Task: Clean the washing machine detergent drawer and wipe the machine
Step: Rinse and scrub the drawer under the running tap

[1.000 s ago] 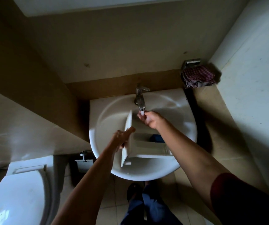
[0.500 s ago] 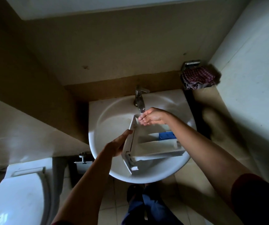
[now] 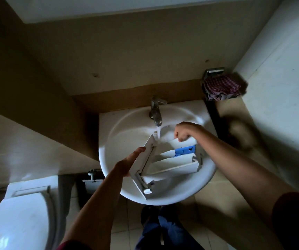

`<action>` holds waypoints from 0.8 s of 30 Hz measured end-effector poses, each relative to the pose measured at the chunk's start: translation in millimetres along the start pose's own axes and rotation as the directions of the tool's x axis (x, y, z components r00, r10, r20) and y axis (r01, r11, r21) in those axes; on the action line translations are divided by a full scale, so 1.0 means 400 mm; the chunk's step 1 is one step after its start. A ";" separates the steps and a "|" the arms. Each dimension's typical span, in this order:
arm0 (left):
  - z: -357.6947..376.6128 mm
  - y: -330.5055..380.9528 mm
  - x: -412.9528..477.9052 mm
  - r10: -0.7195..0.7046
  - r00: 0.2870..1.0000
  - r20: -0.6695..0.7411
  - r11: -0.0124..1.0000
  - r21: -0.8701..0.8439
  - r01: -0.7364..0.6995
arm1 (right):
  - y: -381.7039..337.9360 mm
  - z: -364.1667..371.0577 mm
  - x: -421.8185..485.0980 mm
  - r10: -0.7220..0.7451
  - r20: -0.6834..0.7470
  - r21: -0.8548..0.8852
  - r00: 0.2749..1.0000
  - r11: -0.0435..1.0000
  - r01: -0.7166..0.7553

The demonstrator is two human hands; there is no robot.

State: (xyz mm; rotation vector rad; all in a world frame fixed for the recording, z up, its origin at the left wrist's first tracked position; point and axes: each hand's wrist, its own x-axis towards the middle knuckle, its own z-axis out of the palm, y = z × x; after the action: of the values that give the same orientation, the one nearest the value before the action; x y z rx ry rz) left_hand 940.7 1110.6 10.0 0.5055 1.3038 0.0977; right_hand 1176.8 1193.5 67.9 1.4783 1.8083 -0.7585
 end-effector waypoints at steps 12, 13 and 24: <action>0.001 0.056 0.023 0.357 0.910 -0.210 0.747 0.649 -0.143 | -0.006 -0.031 -0.030 0.146 -0.037 -0.088 0.989 0.985 -0.148; 0.004 0.051 0.027 0.391 0.893 -0.225 0.716 0.683 -0.141 | -0.007 -0.036 -0.035 0.156 -0.023 -0.090 0.987 0.983 -0.158; 0.010 0.030 0.013 0.442 0.813 -0.378 0.870 0.403 -0.286 | -0.004 -0.043 -0.057 0.177 0.109 -0.108 0.978 0.980 -0.165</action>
State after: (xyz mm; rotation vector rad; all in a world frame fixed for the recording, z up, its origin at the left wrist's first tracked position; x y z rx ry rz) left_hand 948.6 1122.0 10.9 1.0769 1.6848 0.3483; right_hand 1175.8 1193.4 96.5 1.4711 1.5846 -0.6480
